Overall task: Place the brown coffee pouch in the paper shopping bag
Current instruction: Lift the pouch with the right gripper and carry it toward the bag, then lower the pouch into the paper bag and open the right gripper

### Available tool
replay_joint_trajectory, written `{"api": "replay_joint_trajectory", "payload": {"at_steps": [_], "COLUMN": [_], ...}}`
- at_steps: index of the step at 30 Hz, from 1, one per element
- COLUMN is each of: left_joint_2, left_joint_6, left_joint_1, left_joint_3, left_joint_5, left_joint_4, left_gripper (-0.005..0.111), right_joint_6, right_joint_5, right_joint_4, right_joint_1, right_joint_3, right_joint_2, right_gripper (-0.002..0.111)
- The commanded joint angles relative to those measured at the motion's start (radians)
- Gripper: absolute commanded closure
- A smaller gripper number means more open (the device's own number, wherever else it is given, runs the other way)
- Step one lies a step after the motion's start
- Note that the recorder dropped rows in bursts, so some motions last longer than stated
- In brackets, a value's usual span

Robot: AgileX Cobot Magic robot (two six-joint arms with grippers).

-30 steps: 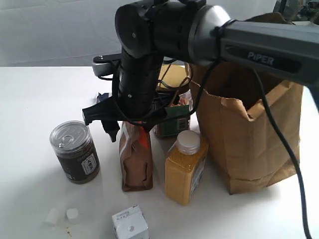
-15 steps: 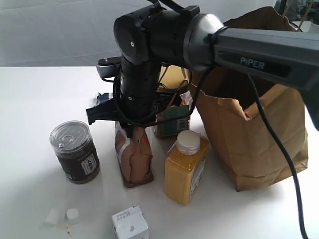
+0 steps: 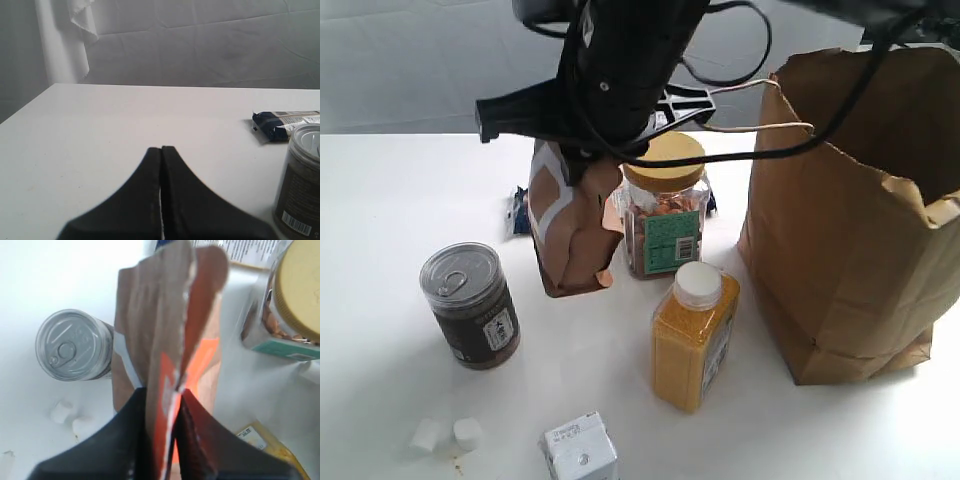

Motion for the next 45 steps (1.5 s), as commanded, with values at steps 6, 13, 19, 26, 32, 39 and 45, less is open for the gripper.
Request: {"api": "replay_joint_trajectory", "payload": {"at_steps": [6, 13, 19, 26, 32, 39, 45], "left_joint_2": [-0.003, -0.003, -0.003, -0.003, -0.003, -0.003, -0.003], "left_joint_6": [-0.003, -0.003, -0.003, -0.003, -0.003, -0.003, -0.003], "left_joint_1": [0.004, 0.004, 0.004, 0.004, 0.004, 0.004, 0.004], "left_joint_3": [0.004, 0.004, 0.004, 0.004, 0.004, 0.004, 0.004], "left_joint_5": [-0.003, -0.003, -0.003, -0.003, -0.003, -0.003, -0.003], "left_joint_4": [0.004, 0.004, 0.004, 0.004, 0.004, 0.004, 0.004], "left_gripper": [0.107, 0.107, 0.107, 0.107, 0.107, 0.107, 0.107], "right_joint_6": [-0.010, -0.010, -0.002, 0.024, 0.046, 0.067, 0.057], "right_joint_5": [-0.006, 0.046, 0.075, 0.075, 0.075, 0.075, 0.036], "right_joint_4": [-0.112, -0.243, -0.357, -0.496, -0.617, -0.699, -0.664], "right_joint_1": [0.000, 0.000, 0.000, 0.000, 0.000, 0.000, 0.000], "right_joint_3": [-0.006, -0.006, -0.006, -0.006, -0.006, -0.006, -0.006], "right_joint_2": [-0.183, -0.270, -0.329, -0.420, -0.495, -0.579, -0.628], "right_gripper": [0.108, 0.108, 0.108, 0.108, 0.108, 0.108, 0.108]}}
